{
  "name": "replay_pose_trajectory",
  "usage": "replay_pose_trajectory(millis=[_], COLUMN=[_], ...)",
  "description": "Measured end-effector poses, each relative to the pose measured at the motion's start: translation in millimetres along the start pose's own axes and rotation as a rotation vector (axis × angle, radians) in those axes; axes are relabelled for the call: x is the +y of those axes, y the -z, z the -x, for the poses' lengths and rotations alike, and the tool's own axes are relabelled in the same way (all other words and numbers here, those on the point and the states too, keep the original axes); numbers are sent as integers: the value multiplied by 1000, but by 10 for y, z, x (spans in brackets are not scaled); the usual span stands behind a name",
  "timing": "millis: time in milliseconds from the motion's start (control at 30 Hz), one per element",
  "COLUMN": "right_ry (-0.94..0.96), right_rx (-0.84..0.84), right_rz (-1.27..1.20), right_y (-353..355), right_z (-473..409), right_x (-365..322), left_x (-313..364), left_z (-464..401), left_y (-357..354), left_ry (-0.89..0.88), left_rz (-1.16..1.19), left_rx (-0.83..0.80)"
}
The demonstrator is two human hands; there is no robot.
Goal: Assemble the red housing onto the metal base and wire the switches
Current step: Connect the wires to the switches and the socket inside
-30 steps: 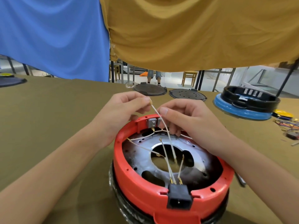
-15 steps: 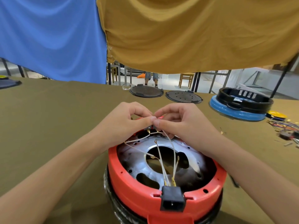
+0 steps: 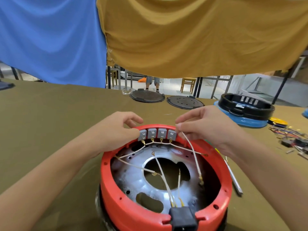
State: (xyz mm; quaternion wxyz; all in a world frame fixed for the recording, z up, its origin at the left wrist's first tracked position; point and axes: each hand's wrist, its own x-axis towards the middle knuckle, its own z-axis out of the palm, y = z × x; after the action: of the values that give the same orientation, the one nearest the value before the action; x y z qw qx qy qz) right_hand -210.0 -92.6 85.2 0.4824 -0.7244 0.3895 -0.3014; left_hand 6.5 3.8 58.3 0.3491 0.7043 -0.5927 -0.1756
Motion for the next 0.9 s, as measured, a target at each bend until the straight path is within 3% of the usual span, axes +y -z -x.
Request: replay_pose_trajectory(millis=[133, 367, 600, 900], right_ry=[-10, 28, -87, -71], right_rx=[-106, -46, -116, -149], right_rz=[191, 406, 214, 211], right_y=[-55, -187, -267, -386], right_z=[77, 162, 107, 138], right_x=[-46, -43, -64, -58], left_x=[-3, 22, 77, 115], left_z=[10, 18, 64, 110], left_y=[20, 19, 27, 40], left_ry=[17, -39, 2, -58], left_rz=[-33, 24, -105, -422], left_rx=[-44, -135, -123, -150])
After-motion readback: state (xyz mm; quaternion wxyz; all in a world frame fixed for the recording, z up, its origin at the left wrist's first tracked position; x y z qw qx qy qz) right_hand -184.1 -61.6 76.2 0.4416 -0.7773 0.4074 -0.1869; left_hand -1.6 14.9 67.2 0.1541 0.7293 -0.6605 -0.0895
